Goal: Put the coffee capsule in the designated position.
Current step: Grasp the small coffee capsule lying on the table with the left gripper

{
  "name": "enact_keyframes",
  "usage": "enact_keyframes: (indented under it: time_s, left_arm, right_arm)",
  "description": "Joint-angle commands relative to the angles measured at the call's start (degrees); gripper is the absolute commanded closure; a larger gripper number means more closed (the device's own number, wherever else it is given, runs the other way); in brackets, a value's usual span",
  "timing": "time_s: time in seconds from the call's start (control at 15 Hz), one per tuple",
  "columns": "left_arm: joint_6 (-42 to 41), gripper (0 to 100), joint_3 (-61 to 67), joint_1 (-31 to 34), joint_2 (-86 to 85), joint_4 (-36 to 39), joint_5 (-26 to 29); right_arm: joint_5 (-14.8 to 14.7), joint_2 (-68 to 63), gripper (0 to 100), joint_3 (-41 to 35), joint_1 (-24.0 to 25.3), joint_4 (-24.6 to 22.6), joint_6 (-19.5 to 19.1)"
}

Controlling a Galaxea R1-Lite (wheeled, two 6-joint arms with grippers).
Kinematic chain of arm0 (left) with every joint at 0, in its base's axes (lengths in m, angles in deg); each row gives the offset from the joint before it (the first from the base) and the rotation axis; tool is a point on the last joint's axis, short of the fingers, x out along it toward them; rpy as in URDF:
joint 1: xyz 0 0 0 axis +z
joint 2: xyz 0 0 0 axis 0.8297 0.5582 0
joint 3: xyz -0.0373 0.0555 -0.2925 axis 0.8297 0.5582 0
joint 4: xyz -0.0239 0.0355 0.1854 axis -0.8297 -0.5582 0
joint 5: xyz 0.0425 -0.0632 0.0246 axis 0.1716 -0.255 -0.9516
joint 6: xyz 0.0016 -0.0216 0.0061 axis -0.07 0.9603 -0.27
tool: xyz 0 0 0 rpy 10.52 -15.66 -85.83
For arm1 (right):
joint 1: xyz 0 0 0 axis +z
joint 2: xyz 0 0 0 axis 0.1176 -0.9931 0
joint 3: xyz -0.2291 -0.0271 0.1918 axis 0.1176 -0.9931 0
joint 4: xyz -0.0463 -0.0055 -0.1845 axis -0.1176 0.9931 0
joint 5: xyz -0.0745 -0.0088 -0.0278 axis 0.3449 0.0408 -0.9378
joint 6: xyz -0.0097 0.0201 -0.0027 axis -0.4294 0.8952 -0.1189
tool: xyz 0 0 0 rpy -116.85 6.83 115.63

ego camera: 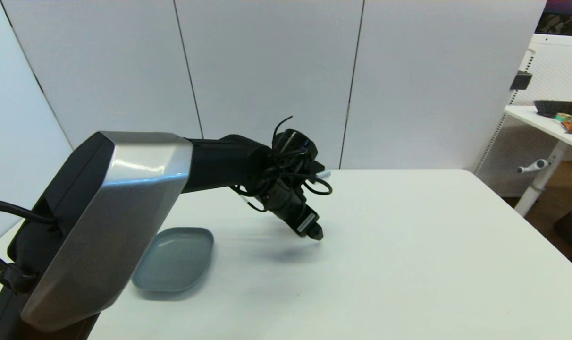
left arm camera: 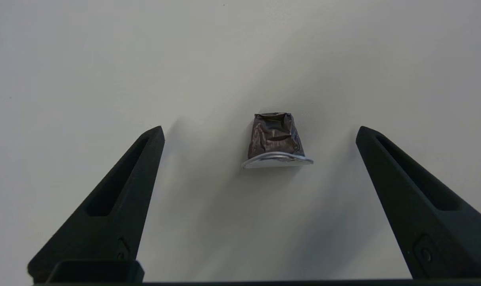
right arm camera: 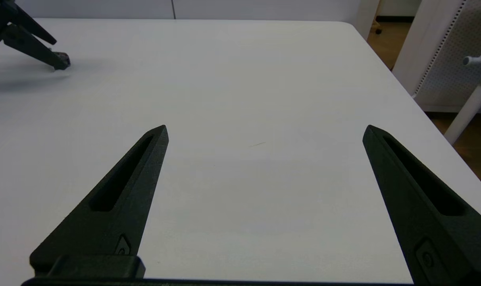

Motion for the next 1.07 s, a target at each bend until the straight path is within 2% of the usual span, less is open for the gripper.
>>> enact_keyframes:
  time_s: [0.07, 0.8, 0.87, 1.07]
  left_arm:
    - [0.0, 0, 0.0, 0.0, 0.5, -0.2, -0.2]
    - [0.1, 0, 0.0, 0.0, 1.1, -0.6, -0.5]
    - [0.4, 100, 0.0, 0.0, 1.0, -0.6, -1.5]
    - [0.3, 100, 0.0, 0.0, 0.7, -0.7, -2.1]
  right_arm:
    - [0.0, -0.1, 0, 0.0, 0.0, 0.0, 0.0]
    - [0.0, -0.1, 0, 0.0, 0.0, 0.0, 0.0]
    - [0.0, -0.1, 0, 0.0, 0.0, 0.0, 0.0]
    - [0.0, -0.1, 0, 0.0, 0.0, 0.0, 0.0]
